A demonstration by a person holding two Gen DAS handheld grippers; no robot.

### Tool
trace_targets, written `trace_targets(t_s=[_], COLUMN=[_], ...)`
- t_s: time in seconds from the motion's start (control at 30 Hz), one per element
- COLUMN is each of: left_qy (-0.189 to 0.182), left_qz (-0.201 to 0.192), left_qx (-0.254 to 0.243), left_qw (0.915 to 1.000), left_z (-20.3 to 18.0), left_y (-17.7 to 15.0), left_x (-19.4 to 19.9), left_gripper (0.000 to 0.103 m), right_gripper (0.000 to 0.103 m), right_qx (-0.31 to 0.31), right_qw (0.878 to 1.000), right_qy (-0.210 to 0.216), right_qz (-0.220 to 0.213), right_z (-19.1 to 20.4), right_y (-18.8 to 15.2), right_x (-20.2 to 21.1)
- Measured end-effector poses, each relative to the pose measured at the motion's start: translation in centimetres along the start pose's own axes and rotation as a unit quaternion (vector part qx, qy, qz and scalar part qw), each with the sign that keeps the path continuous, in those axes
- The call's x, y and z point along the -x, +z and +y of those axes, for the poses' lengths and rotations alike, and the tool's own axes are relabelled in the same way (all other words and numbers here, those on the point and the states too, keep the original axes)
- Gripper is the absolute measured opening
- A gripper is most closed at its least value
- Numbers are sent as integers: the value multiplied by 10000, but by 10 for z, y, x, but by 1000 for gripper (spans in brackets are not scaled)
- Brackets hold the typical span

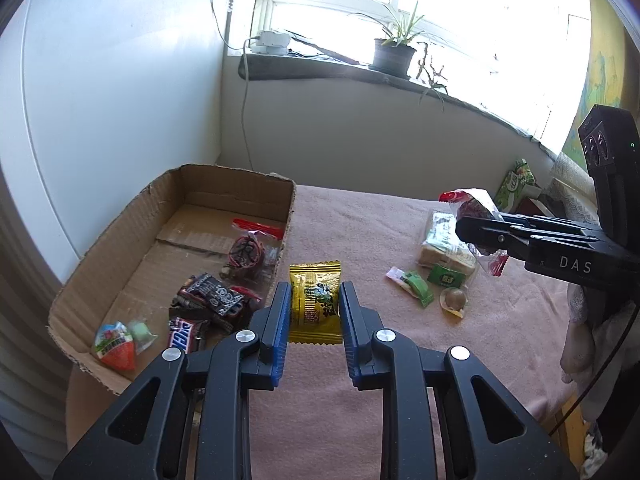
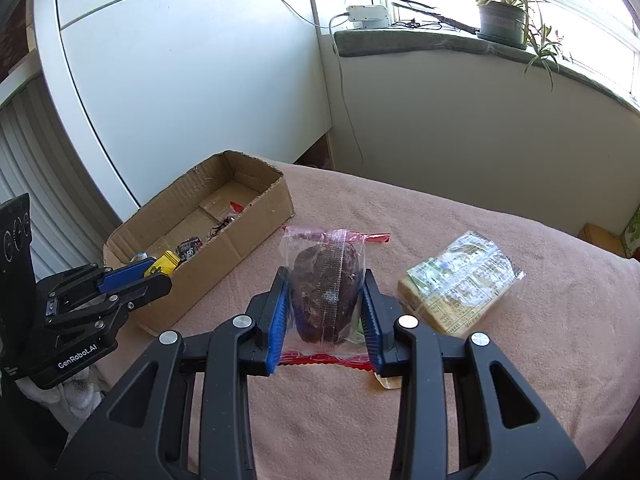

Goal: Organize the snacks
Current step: 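Carry the yellow packet and bagged brown snack over the cardboard box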

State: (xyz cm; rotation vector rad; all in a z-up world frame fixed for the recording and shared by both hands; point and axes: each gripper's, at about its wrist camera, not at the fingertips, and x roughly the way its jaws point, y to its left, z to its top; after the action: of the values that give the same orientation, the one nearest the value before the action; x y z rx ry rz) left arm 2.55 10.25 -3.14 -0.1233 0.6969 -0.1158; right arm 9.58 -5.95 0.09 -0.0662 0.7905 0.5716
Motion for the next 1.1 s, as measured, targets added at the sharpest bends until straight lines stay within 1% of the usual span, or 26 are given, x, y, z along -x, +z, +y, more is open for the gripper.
trace_targets(t_s=[0.23,0.47,0.7,0.93,1.1], left_qy=[258,518,776,947,998], left_qz=[-129,-191,-208,-177,-155], left_qx=[174,335,456,463,493], left_qw=[9994,9979,9957,9943,9937], left_z=[29,54,77,89,97], left_y=[9,15,20,25,28], left_x=[5,3,-3,-13,-19], left_gripper=[22,22,22,22,22], right_gripper=[34,34,34,34,34], right_qx=[225,443,595,669,753], right_qw=[9994,9978,9958,9940,9928], right_qy=[253,499,695,823,858], right_qz=[-45,-21,94,257,370], right_z=[32,65,87,103,113], right_y=[19,39,53,63,69], right_x=[-15,-38,-67,-99,-119])
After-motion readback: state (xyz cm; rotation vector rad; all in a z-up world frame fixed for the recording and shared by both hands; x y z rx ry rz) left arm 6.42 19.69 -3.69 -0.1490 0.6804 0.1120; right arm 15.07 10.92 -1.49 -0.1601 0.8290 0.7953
